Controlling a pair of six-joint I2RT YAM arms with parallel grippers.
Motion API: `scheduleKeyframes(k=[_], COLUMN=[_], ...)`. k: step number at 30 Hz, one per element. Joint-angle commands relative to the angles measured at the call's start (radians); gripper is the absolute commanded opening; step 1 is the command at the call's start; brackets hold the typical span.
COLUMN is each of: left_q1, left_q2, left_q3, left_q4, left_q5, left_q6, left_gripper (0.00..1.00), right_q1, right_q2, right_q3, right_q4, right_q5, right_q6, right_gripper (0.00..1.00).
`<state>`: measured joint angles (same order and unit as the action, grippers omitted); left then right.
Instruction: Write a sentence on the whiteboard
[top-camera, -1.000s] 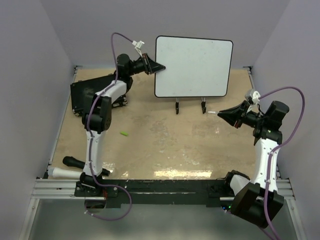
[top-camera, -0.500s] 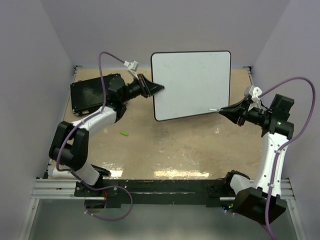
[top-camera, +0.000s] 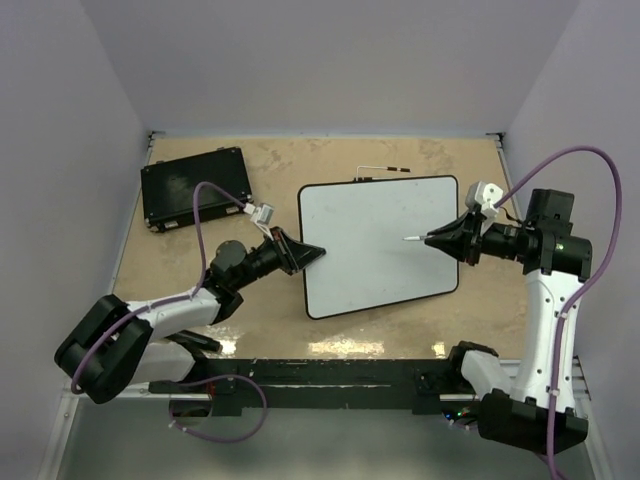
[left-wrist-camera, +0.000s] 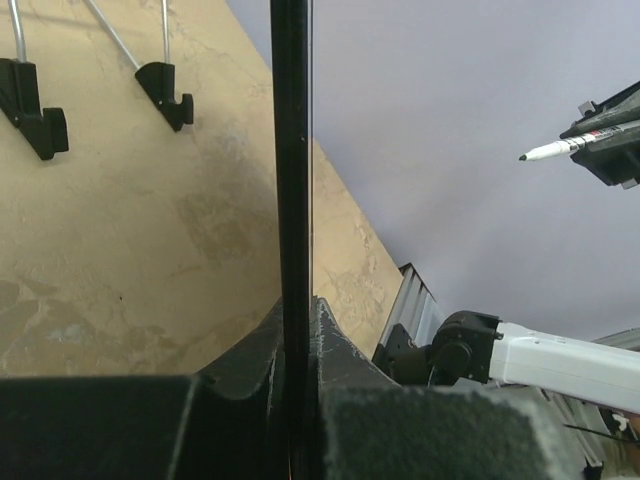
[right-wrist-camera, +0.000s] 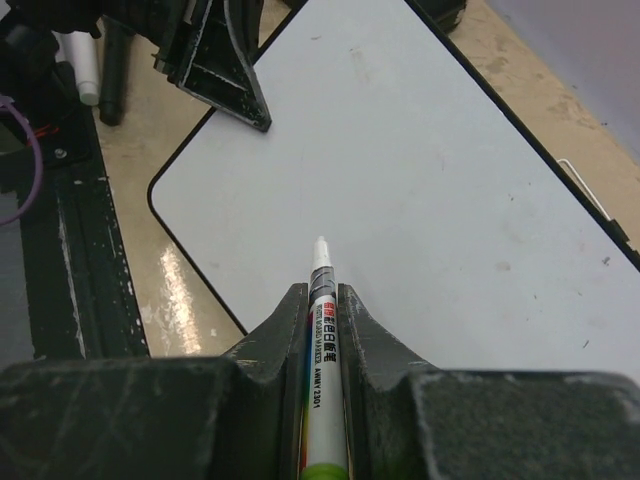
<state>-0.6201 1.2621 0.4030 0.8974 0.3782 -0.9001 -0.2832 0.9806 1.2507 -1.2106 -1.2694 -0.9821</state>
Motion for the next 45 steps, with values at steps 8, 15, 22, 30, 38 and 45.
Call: scheduleKeyframes(k=[8, 15, 22, 30, 38, 45], left_q1=[-0.116, -0.132, -0.132, -0.159, -0.207, -0.305], left_q2=[-0.095, 0.021, 0.195, 0.163, 0.186, 0.132], left_q3=[-0.151, -0.124, -0.127, -0.135, -0.121, -0.092], left_q4=[0.423, 0.457, 0.629, 0.523, 0.468, 0.354], left_q5=[-0.294, -0.295, -0.265, -0.335, -0.403, -0.505], left_q6=[0.047, 0.073, 0.038, 0.052, 0.040, 0.089], left_gripper=[0.00, 0.00, 0.00, 0.00, 0.00, 0.00], right_q1=[0.153, 0.237, 0.309, 0.348, 0.403, 0.435], right_q2=[-0.048, 0.047, 0.144, 0.090, 0.084, -0.006], right_q3=[-0.100, -0.034, 0.033, -0.071, -0.123, -0.149], right_q4=[0.346, 0.307, 0.281, 0.453, 0.560, 0.644], right_q5=[0.036, 0.062, 0.042, 0.106, 0.193, 0.239], right_q6=[0.357, 0.309, 0.287, 0.373, 0.425, 0.522], right_gripper=[0.00, 0.00, 0.00, 0.00, 0.00, 0.00])
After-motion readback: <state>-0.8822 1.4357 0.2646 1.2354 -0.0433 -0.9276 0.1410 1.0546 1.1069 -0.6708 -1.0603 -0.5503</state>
